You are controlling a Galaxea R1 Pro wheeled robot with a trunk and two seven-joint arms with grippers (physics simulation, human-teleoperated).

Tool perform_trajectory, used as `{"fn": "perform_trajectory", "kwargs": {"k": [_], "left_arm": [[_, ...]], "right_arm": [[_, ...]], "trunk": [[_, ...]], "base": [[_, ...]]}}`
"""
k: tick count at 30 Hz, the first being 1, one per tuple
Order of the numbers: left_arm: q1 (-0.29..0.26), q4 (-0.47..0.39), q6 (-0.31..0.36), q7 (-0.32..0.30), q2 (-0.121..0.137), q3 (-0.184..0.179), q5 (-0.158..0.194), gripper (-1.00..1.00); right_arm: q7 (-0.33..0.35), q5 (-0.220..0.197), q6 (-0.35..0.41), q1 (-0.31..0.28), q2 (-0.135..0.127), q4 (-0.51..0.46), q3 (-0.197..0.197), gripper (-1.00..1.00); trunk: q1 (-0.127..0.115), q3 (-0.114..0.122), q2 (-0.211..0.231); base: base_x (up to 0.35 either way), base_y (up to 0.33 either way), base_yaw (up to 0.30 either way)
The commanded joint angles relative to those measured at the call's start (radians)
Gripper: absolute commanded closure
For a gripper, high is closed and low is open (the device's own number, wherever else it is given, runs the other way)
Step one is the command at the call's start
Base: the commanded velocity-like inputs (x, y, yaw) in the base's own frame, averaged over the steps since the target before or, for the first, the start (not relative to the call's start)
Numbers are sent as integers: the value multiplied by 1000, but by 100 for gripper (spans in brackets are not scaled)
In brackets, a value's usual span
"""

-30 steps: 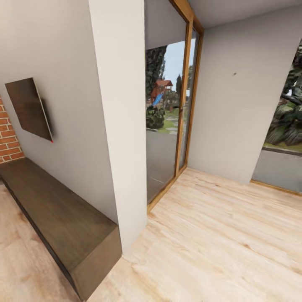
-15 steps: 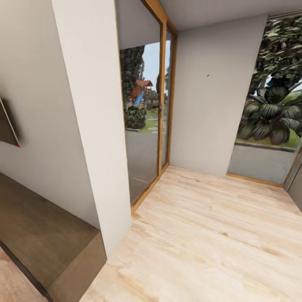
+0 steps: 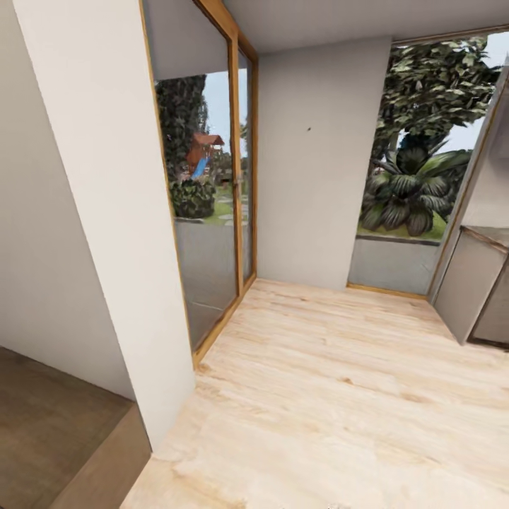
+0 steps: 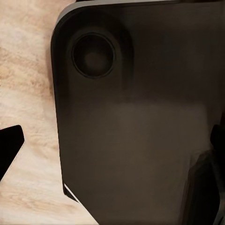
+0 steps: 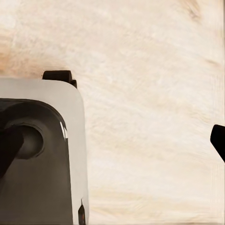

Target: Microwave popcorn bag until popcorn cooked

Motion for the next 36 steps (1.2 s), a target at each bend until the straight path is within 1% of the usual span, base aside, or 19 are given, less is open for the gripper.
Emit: {"fn": "perform_trajectory", "kwargs": {"k": [1, 9, 36], "left_arm": [[0, 0, -2, 1, 0, 1, 0, -100], [0, 0, -2, 1, 0, 1, 0, -100], [0, 0, -2, 1, 0, 1, 0, -100]], "right_arm": [[-1, -1, -10, -1, 0, 1, 0, -100], [0, -1, -27, -1, -2, 1, 0, -100], [-1, -1, -28, -2, 4, 1, -3, -100]], "trunk": [[0, -1, -1], [0, -1, -1], [0, -1, -1]], "base": [[0, 0, -300], [0, 0, -300], [0, 0, -300]]}}
